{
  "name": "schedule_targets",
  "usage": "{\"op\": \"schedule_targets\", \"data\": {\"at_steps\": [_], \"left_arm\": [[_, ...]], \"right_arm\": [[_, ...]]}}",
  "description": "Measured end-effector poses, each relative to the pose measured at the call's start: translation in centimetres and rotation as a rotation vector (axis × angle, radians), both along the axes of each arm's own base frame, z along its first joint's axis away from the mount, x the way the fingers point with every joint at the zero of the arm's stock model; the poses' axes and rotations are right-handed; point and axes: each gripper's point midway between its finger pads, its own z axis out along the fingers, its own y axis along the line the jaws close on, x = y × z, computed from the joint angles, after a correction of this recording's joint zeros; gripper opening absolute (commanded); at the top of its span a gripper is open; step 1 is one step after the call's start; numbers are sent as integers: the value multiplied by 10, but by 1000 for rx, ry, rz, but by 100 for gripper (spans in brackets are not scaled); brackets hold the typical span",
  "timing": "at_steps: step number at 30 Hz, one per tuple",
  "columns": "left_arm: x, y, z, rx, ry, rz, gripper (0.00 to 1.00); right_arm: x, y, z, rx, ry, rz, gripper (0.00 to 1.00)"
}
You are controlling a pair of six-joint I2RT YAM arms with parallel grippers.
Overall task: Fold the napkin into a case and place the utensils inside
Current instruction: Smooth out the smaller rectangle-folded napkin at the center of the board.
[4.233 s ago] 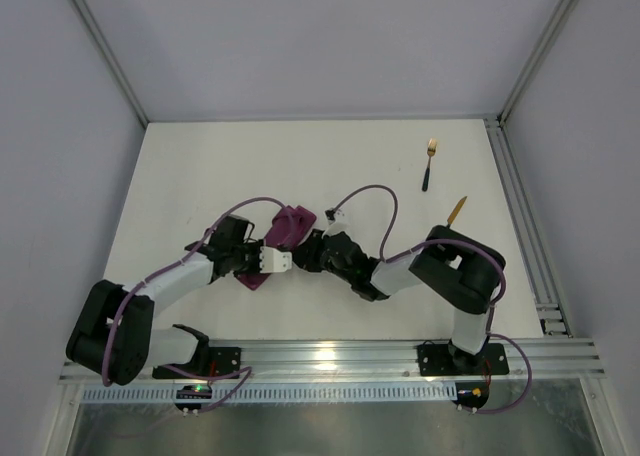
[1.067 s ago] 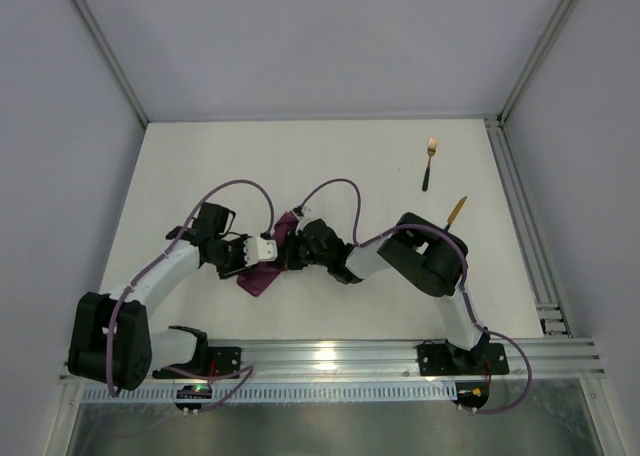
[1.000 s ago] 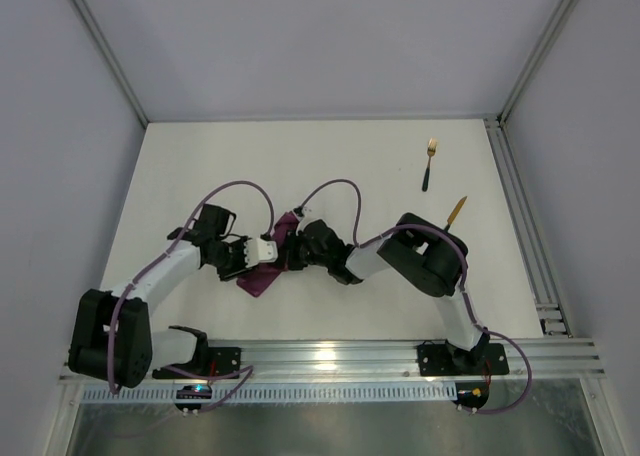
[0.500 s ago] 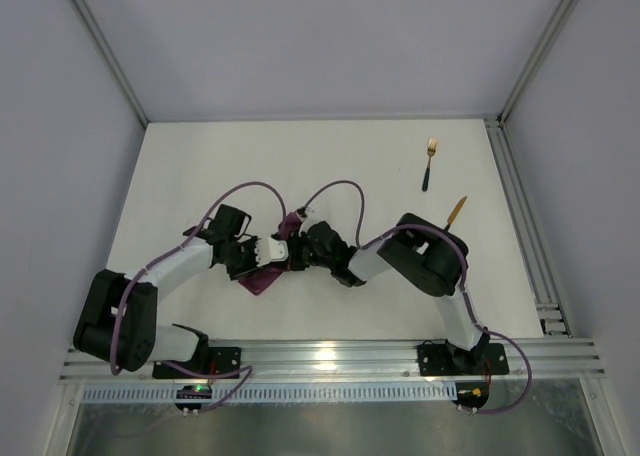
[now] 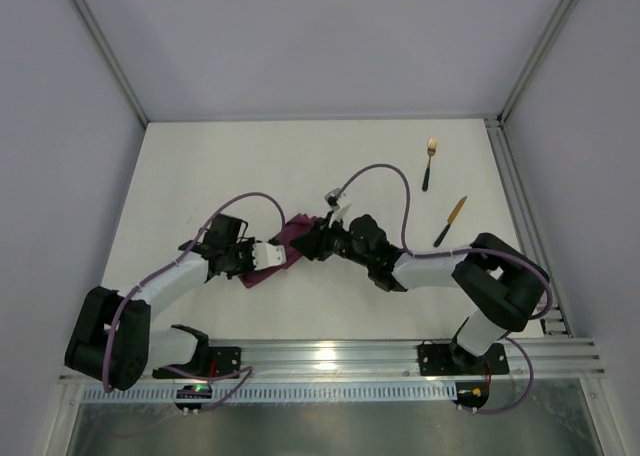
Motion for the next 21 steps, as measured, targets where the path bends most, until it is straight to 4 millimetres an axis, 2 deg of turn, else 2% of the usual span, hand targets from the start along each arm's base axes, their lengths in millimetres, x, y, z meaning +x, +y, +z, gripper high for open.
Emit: {"op": "schedule_targets", "data": {"at_steps": [2, 7, 10, 12, 15, 18, 21], "left_arm": [[4, 1, 0, 21, -35, -26, 28], [12, 1, 0, 85, -117, -104, 29], [17, 0, 0, 122, -159, -142, 29], [19, 0, 0, 134, -173, -154, 29], [23, -1, 0, 146, -190, -164, 28], [25, -1, 0, 149, -195, -162, 28], [25, -1, 0, 152, -197, -161, 28]], "right_arm": [[24, -19, 14, -18, -4, -69, 39], [98, -58, 33, -166, 8, -255, 48], [118, -69, 37, -236, 2, -300, 50], [127, -69, 29, -290, 12, -302, 50], [132, -65, 3, -363, 54, -277, 50], [129, -63, -30, -425, 118, -244, 50], [121, -64, -53, -465, 170, -216, 49]]}}
